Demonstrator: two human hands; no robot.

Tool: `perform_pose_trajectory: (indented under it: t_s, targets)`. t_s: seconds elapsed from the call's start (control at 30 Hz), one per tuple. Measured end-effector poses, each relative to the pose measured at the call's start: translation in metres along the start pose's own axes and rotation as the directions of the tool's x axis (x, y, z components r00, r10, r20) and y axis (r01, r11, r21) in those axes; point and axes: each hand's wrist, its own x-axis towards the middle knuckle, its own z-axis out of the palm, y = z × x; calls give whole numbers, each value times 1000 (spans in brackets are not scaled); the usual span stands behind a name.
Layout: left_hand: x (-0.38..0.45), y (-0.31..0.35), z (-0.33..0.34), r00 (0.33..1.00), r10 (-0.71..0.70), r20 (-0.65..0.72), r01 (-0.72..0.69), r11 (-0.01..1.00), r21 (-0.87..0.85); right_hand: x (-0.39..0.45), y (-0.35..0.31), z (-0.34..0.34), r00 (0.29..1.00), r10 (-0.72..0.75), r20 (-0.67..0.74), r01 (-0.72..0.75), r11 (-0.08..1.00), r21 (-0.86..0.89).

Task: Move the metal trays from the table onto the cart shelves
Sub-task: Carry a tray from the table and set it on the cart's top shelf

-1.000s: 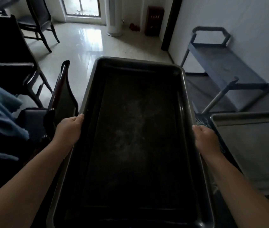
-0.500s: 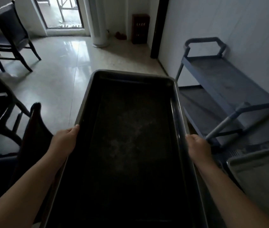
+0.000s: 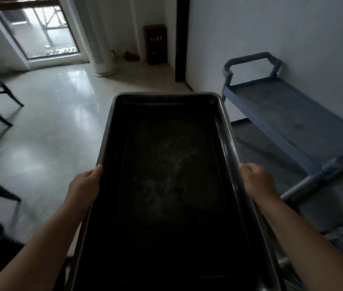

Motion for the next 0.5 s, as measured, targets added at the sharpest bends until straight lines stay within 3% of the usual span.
perform_pose_trajectory:
  t_s: [0.27,0.5]
  targets:
    - [162,112,89,941,168,293,-165,986,-36,80,-9,-7,929,237,-283,-242,970,18]
    - [217,218,196,754,320,573,-380,925,-17,66,25,-27,725,524,-447,-500,847,182]
